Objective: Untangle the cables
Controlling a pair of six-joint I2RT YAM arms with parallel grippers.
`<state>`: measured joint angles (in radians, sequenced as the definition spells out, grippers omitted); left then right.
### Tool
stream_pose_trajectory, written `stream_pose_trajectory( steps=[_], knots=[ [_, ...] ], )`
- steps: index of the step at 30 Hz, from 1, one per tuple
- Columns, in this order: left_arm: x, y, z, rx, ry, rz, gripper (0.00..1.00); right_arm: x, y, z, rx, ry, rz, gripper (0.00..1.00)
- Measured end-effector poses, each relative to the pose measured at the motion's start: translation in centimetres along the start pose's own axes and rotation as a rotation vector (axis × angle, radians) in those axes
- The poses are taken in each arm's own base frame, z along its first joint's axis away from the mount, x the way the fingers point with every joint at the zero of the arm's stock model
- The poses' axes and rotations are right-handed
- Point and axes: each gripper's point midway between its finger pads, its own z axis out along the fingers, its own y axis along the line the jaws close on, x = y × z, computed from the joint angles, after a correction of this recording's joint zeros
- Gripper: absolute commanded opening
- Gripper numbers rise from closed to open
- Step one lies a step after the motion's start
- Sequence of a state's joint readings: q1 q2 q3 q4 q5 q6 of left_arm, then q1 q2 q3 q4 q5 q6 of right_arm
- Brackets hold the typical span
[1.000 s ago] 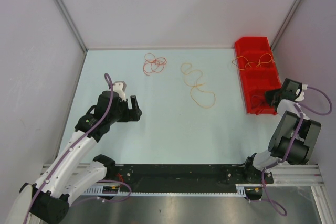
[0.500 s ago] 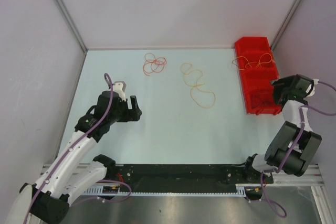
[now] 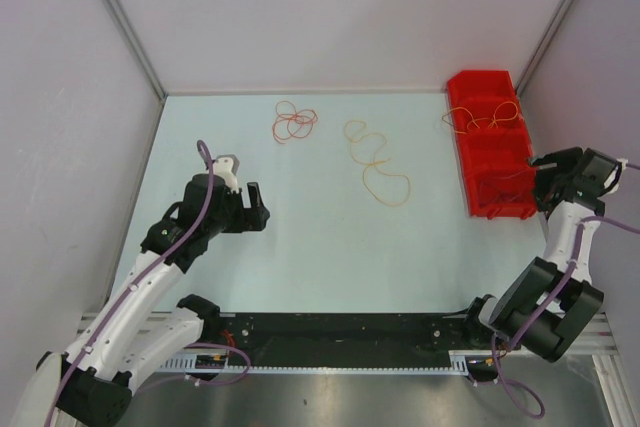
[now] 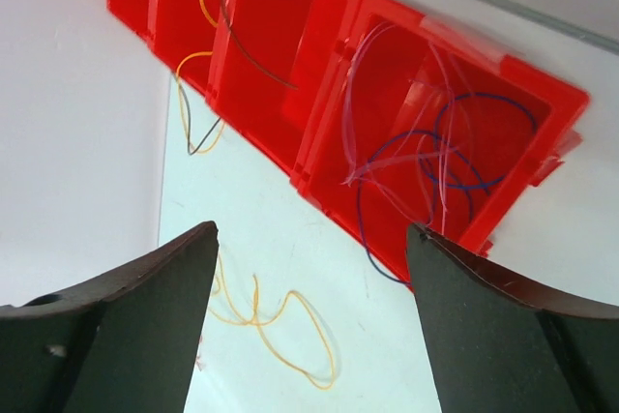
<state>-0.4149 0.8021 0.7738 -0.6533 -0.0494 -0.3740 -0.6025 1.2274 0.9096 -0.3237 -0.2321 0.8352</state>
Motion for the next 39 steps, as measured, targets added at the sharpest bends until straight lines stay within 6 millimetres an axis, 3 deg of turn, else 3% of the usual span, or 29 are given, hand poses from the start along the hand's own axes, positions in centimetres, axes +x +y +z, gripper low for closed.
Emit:
stream_pose_trajectory(
  steps=[3, 5, 8, 11, 15, 19, 22, 24, 27, 31, 36, 39],
  knots=[
    [0.0, 0.0, 0.0, 0.000, 0.000, 0.000, 0.89, 0.5, 0.5, 0.7, -0.028, 0.035, -0.003, 0.78],
    [0.0, 0.0, 0.0, 0.000, 0.000, 0.000, 0.89, 1.2, 0.8, 2.2, -0.039, 0.079, -0.006, 0.74],
    [0.0, 0.0, 0.0, 0.000, 0.000, 0.000, 0.89, 3.2, 2.0, 4.6, -0.053, 0.172, -0.027, 0.76],
    [0.0, 0.0, 0.0, 0.000, 0.000, 0.000, 0.89, 5.4, 2.9, 4.8, -0.068, 0.225, -0.068, 0.77],
    [0.1, 0.0, 0.2, -0.003, 0.009, 0.000, 0.89, 6.4, 4.3, 2.6, -0.095, 0.213, -0.160, 0.79],
    [0.6, 0.2, 0.8, -0.014, 0.040, 0.002, 0.86, 6.5, 6.3, -1.5, -0.141, 0.125, -0.290, 0.82],
    [1.3, 0.3, 1.5, -0.027, 0.079, 0.004, 0.86, 8.8, 8.7, -4.8, -0.225, 0.109, -0.405, 0.82],
    [1.6, 0.5, 1.8, -0.036, 0.098, 0.004, 0.86, 10.8, 9.6, -5.8, -0.266, 0.132, -0.467, 0.82],
    [1.7, 0.5, 2.1, -0.042, 0.105, -0.006, 0.85, 14.5, 9.6, -5.9, -0.281, 0.207, -0.564, 0.82],
    [1.9, -0.8, 3.0, -0.021, 0.122, -0.028, 0.84, 18.4, 7.8, -5.0, -0.237, 0.308, -0.638, 0.82],
    [2.1, -4.3, 6.0, 0.008, 0.183, -0.009, 0.83, 20.1, 7.3, -5.8, -0.239, 0.349, -0.669, 0.82],
    [0.5, -7.3, 8.8, 0.025, 0.193, 0.024, 0.83, 20.2, 7.5, -7.1, -0.257, 0.347, -0.673, 0.82]
  ],
)
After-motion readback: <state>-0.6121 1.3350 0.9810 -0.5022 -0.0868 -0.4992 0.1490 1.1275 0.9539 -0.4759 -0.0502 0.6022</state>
